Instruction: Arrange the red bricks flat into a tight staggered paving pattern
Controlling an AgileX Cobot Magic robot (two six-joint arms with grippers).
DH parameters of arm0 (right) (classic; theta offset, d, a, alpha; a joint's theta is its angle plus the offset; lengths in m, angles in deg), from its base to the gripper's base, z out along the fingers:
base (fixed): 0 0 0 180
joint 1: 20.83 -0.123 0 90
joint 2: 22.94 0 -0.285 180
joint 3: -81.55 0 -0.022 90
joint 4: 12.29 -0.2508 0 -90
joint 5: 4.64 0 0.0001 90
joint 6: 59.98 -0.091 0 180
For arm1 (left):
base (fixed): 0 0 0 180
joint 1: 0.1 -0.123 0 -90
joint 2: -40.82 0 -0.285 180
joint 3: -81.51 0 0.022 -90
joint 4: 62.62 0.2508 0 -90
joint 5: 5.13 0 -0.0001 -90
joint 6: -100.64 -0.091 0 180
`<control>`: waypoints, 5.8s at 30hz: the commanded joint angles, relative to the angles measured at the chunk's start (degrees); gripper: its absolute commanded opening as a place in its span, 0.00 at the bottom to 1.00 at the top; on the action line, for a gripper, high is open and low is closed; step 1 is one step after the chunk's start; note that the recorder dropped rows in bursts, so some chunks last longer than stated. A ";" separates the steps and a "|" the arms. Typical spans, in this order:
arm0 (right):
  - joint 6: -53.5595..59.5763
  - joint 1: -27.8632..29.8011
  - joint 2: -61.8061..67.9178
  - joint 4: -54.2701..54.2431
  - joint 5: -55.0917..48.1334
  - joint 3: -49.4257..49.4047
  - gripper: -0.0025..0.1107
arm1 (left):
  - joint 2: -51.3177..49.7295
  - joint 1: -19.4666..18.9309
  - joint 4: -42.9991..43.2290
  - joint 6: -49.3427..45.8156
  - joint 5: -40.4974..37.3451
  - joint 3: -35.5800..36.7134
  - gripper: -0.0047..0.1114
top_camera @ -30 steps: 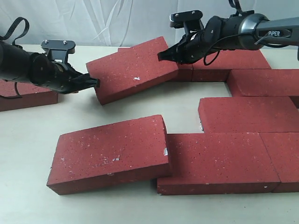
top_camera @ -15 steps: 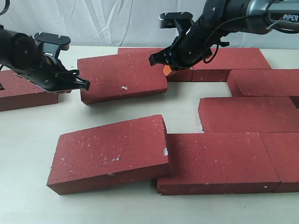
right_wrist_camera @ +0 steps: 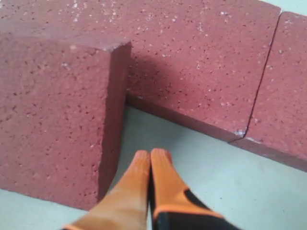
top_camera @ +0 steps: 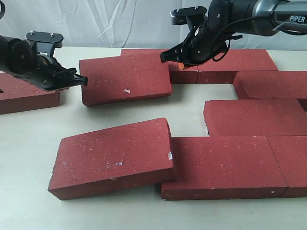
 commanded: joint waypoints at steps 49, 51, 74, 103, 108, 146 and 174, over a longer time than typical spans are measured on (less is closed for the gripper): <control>-17.06 -3.30 -0.93 13.45 -12.40 0.27 0.02 | 2.11 0.59 -1.07 0.17 -10.17 -0.22 0.04; -17.06 -3.30 -1.95 13.45 -13.41 0.27 0.02 | 3.14 0.59 -0.58 0.17 -11.21 -0.22 0.04; 3.43 -7.84 -4.51 -8.14 -15.39 -1.81 0.02 | 10.46 -0.87 -10.27 0.04 -12.90 -0.11 0.04; 2.22 -13.67 4.38 -13.25 -3.66 -1.81 0.02 | -3.46 -1.68 -9.97 0.04 -1.37 -0.11 0.04; 2.22 -13.67 5.67 -14.24 -1.75 -1.81 0.02 | -4.78 -1.68 -9.93 0.04 0.20 -0.11 0.04; -0.39 -9.23 -9.27 -11.06 -18.35 -1.81 0.02 | -4.74 -1.78 -3.39 0.04 -2.42 -0.24 0.04; -0.16 9.32 -29.98 -8.91 -9.17 -23.98 0.02 | -0.69 -1.78 -0.60 0.04 -3.15 -0.24 0.04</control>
